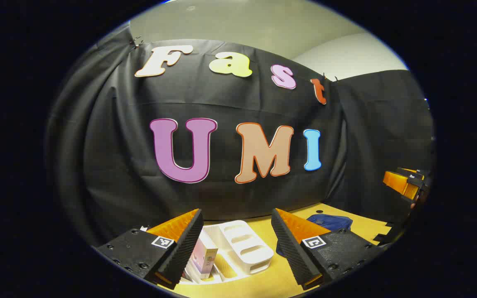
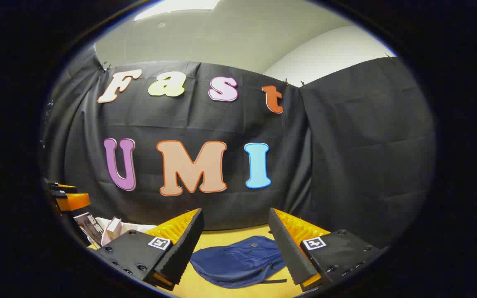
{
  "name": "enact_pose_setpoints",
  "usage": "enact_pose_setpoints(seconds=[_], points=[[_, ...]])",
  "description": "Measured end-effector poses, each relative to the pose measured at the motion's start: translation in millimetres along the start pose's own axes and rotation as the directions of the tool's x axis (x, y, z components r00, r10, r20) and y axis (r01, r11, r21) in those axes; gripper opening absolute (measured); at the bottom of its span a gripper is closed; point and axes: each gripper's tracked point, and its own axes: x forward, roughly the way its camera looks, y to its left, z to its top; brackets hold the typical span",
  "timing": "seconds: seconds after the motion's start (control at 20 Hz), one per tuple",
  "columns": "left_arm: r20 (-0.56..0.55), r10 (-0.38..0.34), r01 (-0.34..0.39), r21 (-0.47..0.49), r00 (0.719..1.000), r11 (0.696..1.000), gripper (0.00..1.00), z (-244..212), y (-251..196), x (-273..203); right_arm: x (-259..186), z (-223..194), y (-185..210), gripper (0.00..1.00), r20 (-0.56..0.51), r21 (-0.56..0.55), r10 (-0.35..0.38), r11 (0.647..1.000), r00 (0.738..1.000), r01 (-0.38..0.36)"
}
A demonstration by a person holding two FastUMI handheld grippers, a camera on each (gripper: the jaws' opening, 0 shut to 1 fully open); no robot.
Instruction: Open the schoolbag, grab two books from the bookshelf and put them into the schoolbag.
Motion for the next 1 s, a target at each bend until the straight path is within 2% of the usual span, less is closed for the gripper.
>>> enact_pose_setpoints(seconds=[0.3,0.45,0.6,0.7,0.95,1.0], points=[[-0.019,0.053,-0.054,-0.071,0.998,0.996,0.96,-7.8,-2.5,31.7,14.2,11.3,-10.3,0.98,-0.001,-0.001,-0.017,1.000,1.000,0.017],[-0.015,0.022,-0.023,-0.088,1.000,0.996,0.96,-6.9,-18.6,44.5,20.2,16.1,-15.4,0.96,0.016,-0.004,-0.027,1.000,1.000,0.027],[-0.015,-0.002,0.002,-0.056,1.000,0.998,0.96,-7.4,-30.3,51.2,23.8,5.9,-20.2,0.96,-0.015,0.019,-0.031,0.999,0.999,0.031],[-0.021,-0.011,0.010,-0.038,1.000,0.999,0.96,-10.3,-34.3,50.1,26.7,-1.8,-24.6,1.00,-0.042,-0.002,-0.041,0.999,0.998,0.041],[-0.058,-0.037,0.035,-0.034,0.998,0.999,0.96,-24.5,-47.4,48.3,19.9,-6.4,-34.6,1.00,-0.056,-0.048,-0.046,0.998,0.997,0.043],[-0.065,-0.036,0.034,-0.035,0.997,0.999,0.96,-26.7,-47.4,47.7,21.6,-6.3,-34.5,0.96,-0.055,-0.056,-0.046,0.998,0.997,0.043]])
